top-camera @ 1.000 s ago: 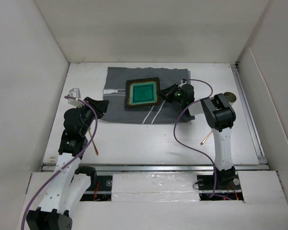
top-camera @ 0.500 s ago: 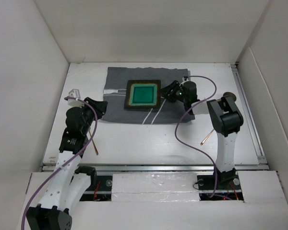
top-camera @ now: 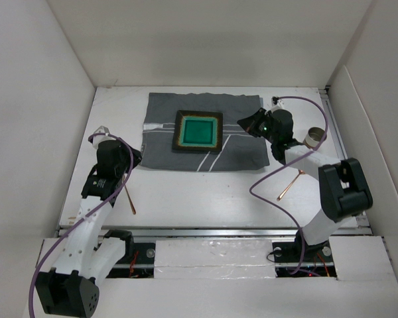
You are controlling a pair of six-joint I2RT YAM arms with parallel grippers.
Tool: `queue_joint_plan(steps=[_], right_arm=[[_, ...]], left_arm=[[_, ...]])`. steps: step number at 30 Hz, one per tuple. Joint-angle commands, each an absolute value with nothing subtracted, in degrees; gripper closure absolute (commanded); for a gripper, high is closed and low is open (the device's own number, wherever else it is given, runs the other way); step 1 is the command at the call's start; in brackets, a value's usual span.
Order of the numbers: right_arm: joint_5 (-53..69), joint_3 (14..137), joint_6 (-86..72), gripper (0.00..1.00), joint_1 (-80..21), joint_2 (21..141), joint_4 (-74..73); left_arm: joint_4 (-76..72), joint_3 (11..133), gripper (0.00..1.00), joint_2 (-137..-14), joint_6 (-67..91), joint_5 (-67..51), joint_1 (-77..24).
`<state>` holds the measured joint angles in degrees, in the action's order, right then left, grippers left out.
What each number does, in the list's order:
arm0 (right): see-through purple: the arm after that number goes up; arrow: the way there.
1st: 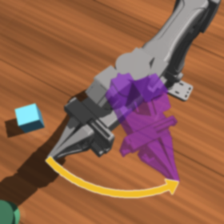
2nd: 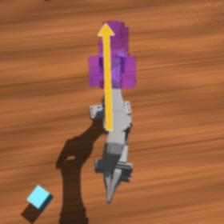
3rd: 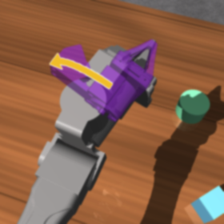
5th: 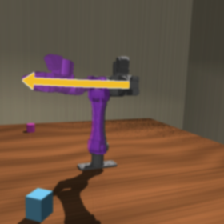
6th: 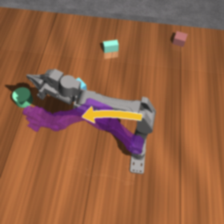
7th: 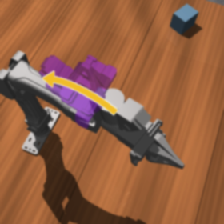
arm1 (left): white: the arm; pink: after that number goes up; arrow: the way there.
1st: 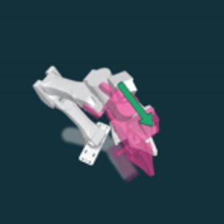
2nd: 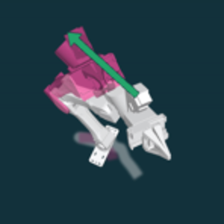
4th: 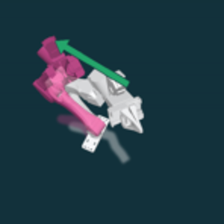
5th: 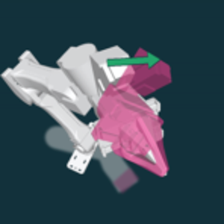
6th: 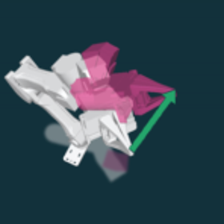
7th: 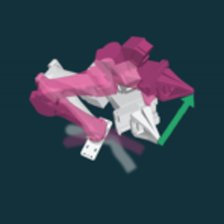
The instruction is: Set the dinner table for one person
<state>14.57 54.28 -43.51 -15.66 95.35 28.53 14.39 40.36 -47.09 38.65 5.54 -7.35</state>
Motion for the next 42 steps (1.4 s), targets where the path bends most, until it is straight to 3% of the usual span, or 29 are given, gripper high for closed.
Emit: queue_joint_plan(steps=[1,5,13,19,31,38,42], right_arm=[[13.1,49.4,-37.7,1.0,-18.1,84.9,29.1],[12.7,43.0,-35.4,1.0,-20.0,75.4,28.5],[14.7,41.8,-30.4,0.86,-19.9,60.2,17.2],[14.1,38.8,-29.4,0.85,-17.1,51.8,15.8],[20.0,38.8,-29.6,0.86,-16.3,54.1,17.2],[18.1,38.7,-29.4,0.86,-16.3,53.4,16.7],[17.1,38.6,-29.4,0.86,-16.3,53.4,16.4]], left_arm=[[25.9,43.1,0.67,-51.0,40.6,8.2,-4.6],[33.4,44.2,0.68,-56.2,44.2,12.6,-3.2],[37.7,45.5,0.66,-67.3,47.5,20.6,-3.2],[33.4,46.0,0.66,-77.0,43.8,21.7,0.6],[26.1,44.5,0.63,-82.7,37.4,16.3,1.1],[27.1,45.3,0.75,-88.0,38.0,17.3,1.1],[26.8,45.0,1.0,-88.3,37.5,16.3,1.1]])
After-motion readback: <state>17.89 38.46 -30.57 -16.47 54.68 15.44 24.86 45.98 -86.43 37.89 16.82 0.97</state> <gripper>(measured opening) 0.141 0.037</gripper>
